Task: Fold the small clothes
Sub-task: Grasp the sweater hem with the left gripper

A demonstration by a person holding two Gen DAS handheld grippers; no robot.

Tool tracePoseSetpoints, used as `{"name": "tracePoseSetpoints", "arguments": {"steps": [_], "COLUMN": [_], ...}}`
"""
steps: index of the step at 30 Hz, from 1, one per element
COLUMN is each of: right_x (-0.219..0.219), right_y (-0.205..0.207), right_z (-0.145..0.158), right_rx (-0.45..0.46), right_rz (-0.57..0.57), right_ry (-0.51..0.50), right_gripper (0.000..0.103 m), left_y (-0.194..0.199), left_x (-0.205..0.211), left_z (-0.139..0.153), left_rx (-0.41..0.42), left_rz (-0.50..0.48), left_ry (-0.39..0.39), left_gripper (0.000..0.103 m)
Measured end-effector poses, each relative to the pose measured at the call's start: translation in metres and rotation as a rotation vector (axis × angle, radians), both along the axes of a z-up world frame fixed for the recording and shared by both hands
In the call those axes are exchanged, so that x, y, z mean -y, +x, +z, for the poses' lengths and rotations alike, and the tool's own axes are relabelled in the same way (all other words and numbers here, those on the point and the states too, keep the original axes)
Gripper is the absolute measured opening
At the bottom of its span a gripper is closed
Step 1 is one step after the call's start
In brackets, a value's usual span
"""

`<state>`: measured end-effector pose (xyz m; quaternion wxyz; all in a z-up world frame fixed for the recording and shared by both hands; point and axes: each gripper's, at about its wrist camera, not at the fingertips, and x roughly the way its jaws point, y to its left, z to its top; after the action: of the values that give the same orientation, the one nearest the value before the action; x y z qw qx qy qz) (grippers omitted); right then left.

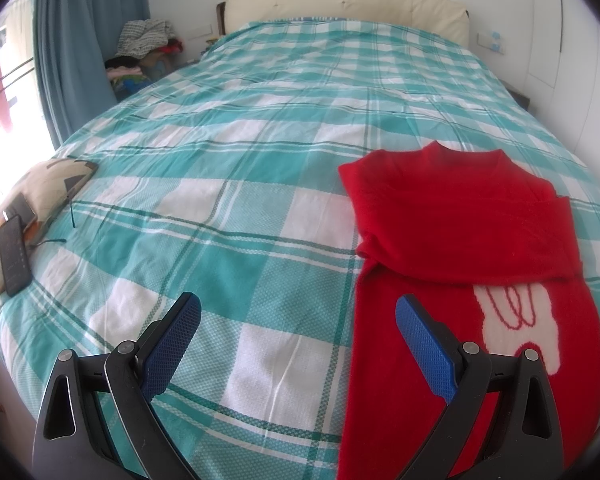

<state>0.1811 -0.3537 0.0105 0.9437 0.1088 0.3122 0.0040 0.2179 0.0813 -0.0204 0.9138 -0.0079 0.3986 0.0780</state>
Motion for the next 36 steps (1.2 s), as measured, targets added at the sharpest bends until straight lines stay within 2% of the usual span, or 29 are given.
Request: {"name": "tracePoseSetpoints", "arguments": {"steps": [12, 16, 18, 21, 26, 28, 30, 34, 36], "right_x": [0.000, 0.003, 0.005, -0.005, -0.051, -0.067, -0.073, -0.077, -0.080], "right_y": [-0.001, -0.011, -0.025, -0.055, -0.099, -0.113, -0.121, -0.123, -0.118], "right_z": [-0.001, -0.001, 0.000, -0.008, -0.047, -0.067, -0.087, -0.104, -0.107], "right_rx": [0.001, 0.006, -0.009, -0.075, -0.279, -0.366, -0.446, -0.479, -0.477], "right_rz": [-0.003, -0.039, -0.030, 0.026, 0.154, 0.182, 0.178, 0.185, 0.211], "right_ry": [-0.008, -0.047, -0.003, 0.096, 0.198, 0.246, 0.297, 0.335, 0.358], "right_gripper": [0.067, 0.067, 0.067, 0.067, 0.067, 0.067, 0.067, 0.067, 0.059], "left_y": [-0.001, -0.019, -0.040, -0.076, -0.123, -0.132, -0.136, -0.139, -0.141], "left_x": [-0.002, -0.017, -0.023, -0.021, 0.001, 0.010, 0.017, 0.029, 0.034], "left_z": [-0.001, -0.004, -0.011, -0.027, -0.040, -0.048, -0.058, -0.064, -0.066], "left_rx": [0.002, -0.017, -0.057, -0.121, -0.189, -0.228, -0.275, -0.293, -0.311], "left_rz": [0.002, -0.049, -0.089, -0.170, -0.285, -0.318, -0.319, -0.324, -0.346], "left_ry": [0.004, -0.087, -0.145, -0.228, -0.299, -0.326, -0.326, -0.286, -0.277], "left_gripper": [0.099, 0.099, 0.099, 0.099, 0.095, 0.085, 0.070, 0.052, 0.028]}}
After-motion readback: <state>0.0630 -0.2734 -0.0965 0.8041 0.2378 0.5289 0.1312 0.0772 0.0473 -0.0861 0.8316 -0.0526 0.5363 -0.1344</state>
